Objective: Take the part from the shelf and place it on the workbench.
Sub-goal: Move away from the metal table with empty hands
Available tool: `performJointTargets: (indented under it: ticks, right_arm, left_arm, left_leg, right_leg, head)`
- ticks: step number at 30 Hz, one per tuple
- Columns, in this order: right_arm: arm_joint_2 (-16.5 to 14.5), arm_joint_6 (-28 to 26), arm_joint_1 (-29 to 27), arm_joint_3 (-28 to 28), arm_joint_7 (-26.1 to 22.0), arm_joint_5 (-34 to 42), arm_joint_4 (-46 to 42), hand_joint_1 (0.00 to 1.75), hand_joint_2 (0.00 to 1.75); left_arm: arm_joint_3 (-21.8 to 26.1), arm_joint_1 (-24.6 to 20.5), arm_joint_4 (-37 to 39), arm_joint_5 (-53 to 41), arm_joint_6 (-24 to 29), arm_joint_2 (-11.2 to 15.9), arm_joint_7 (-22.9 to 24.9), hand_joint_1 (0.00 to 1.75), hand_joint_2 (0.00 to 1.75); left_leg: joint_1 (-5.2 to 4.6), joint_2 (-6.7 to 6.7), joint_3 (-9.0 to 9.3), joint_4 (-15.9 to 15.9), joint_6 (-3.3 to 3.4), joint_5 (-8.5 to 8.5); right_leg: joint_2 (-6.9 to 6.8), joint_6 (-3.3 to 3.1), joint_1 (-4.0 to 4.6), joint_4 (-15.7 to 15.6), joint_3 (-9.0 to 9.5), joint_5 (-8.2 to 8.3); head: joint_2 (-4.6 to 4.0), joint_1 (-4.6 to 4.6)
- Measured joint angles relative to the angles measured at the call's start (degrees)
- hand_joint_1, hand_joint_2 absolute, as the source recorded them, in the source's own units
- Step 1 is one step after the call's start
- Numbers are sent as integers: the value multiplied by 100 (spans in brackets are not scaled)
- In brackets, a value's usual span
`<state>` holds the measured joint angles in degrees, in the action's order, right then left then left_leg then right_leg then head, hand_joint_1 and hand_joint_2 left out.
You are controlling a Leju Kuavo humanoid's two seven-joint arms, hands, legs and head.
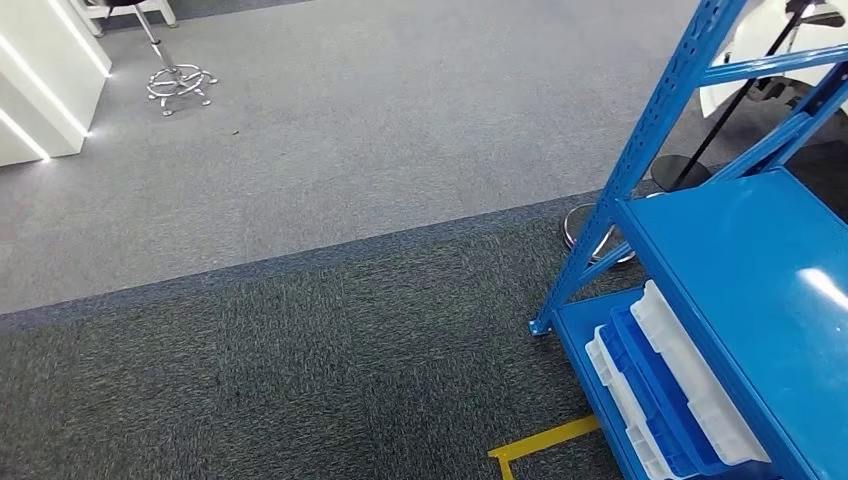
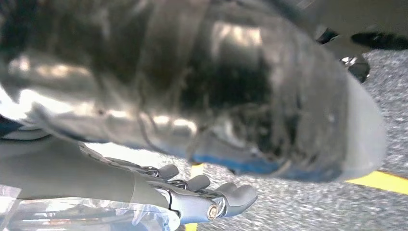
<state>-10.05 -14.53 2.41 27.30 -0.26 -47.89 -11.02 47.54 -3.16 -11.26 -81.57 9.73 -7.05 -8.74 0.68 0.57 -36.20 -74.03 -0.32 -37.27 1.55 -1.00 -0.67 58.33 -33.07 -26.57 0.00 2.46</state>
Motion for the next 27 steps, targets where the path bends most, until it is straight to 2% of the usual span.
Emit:
performJointTargets:
  ticks: [1, 2, 3, 4, 5, 6, 7, 10, 13, 14, 16, 17, 18, 19, 20, 21, 22, 23, 24, 26, 27]
  right_arm:
    - [1, -1, -4, 0, 4, -2, 0, 0, 0]
    - [1, -2, -7, 0, 8, -4, 0, 0, 0]
    - [-1, -2, -7, 0, 10, -7, 0, 0, 0]
    - [-3, -3, -6, 0, 11, -10, 0, 0, 0]
    - [-5, -3, -2, 0, 13, -12, 0, 0, 0]
    - [-7, -3, -3, 0, 17, -14, 0, 0, 0]
    - [-7, -3, -7, -1, 21, -15, 1, 0, 0]
    - [-4, -4, -36, -2, 43, -24, 2, 0, 0]
    - [-3, -5, -41, -2, 50, -28, 2, 0, 0]
    - [-3, -5, -41, -2, 51, -28, 2, 0, 0]
    - [-3, -5, -34, -3, 58, -34, 2, 0, 0]
    - [-3, -4, -28, -4, 66, -42, 2, 0, 0]
    - [-3, -3, -29, -6, 78, -57, 2, 0, 0]
    - [-2, -2, -33, -7, 88, -73, 2, 0, 0]
    - [-1, -3, -38, -8, 97, -87, 2, 0, 0]
    - [1, -5, -41, -9, 102, -101, 2, 0, 0]
    - [3, -9, -36, -10, 103, -107, 2, 0, 0]
    - [4, -12, -31, -12, 103, -111, 2, 0, 0]
    - [4, -14, -29, -14, 102, -116, 2, 0, 0]
    - [4, -13, -34, -16, 96, -129, 2, 0, 0]
    - [4, -12, -35, -16, 91, -138, 2, 0, 0]
  left_arm:
    - [0, 8, 0, -1, 0, -3, 4, 0, 0]
    - [0, 13, 0, -1, -1, -4, 9, 0, 0]
    - [0, 15, 0, -1, -1, -4, 16, 0, 0]
    - [0, 17, 0, -2, -2, -3, 22, 0, 0]
    - [0, 18, 0, -2, -2, -2, 25, 0, 0]
    - [0, 16, 0, -2, -2, -1, 28, 0, 0]
    - [0, 9, 0, -2, -2, -1, 31, 0, 0]
    - [0, -7, 0, -4, -1, -5, 35, 0, 0]
    - [0, -5, 0, -4, 0, -9, 37, 0, 0]
    - [0, -6, 0, -4, 0, -9, 37, 0, 0]
    - [0, -6, 0, -4, 0, -10, 39, 0, 0]
    - [0, 1, 0, -4, 0, -15, 39, 0, 0]
    - [0, 9, 0, -4, 1, -21, 37, 0, 0]
    - [0, 16, 0, -4, 1, -28, 33, 0, 0]
    - [0, 20, 0, -4, 2, -37, 26, 0, 0]
    - [0, 19, 0, -4, 2, -43, 17, 0, 0]
    - [0, 16, 0, -4, 2, -48, 8, 0, 0]
    - [0, 13, 0, -4, 3, -51, -3, 0, 0]
    - [0, 6, 0, -4, 3, -53, -14, 0, 0]
    - [0, -16, -1, -4, 4, -55, -22, 0, 0]
    - [0, -23, -1, -4, 5, -54, -22, 0, 0]
  left_leg:
    - [0, -8, -4, 20, 8, 101]
    - [1, -30, 97, 267, 23, 298]
    - [2, -109, 268, 673, 45, 537]
    - [4, -254, 432, 1073, 69, 712]
    - [4, -379, 548, 1370, 87, 823]
    - [-2, -478, 606, 1538, 103, 864]
    - [-13, -506, 612, 1577, 118, 856]
    - [10, -338, 645, 1662, 215, 931]
    - [40, -280, 659, 1708, 253, 967]
    - [36, -272, 658, 1708, 255, 969]
    - [20, -209, 655, 1728, 284, 986]
    - [7, -139, 649, 1737, 300, 992]
    - [-7, -7, 645, 1744, 315, 991]
    - [-17, 123, 646, 1740, 314, 981]
    - [-27, 252, 656, 1736, 306, 967]
    - [-37, 357, 672, 1730, 288, 948]
    - [-49, 403, 689, 1723, 261, 931]
    - [-58, 445, 705, 1715, 231, 915]
    - [-67, 484, 718, 1711, 201, 903]
    - [-63, 546, 741, 1704, 137, 875]
    - [-54, 493, 734, 1653, 105, 822]
  right_leg:
    - [78, 0, 2, 10, 1, 0]
    - [155, 1, 2, 20, 4, 0]
    - [230, 6, -2, 30, 6, -1]
    - [297, 24, 3, 45, -1, -1]
    - [362, 53, 0, 53, -17, 5]
    - [418, 92, -7, 56, -38, 15]
    - [474, 137, -17, 52, -57, 30]
    - [590, 240, -36, 23, -84, 71]
    - [581, 251, -40, 35, -89, 62]
    - [564, 250, -41, 42, -90, 56]
    - [321, 255, -22, 260, -195, -118]
    - [165, 266, -12, 594, -349, -317]
    - [-1, 282, -4, 904, -473, -454]
    - [-92, 293, -6, 1016, -488, -473]
    - [-191, 293, -5, 919, -390, -397]
    - [-331, 268, 11, 560, -174, -240]
    - [-433, 235, 29, 218, 12, -131]
    - [-507, 201, 51, 12, 119, -80]
    - [-532, 171, 72, -55, 143, -81]
    - [-418, 119, 66, -68, 138, -56]
    - [-366, 84, 48, -86, 146, -40]
  head:
    - [0, 1]
    - [0, 1]
    - [0, 1]
    - [0, 1]
    - [0, 0]
    - [0, 1]
    - [0, 1]
    - [0, 1]
    - [0, -1]
    - [0, -1]
    - [0, 17]
    - [0, 25]
    - [0, 33]
    - [0, 33]
    - [0, 33]
    - [0, 34]
    - [0, 34]
    - [0, 33]
    - [0, 33]
    - [0, 33]
    - [0, 28]
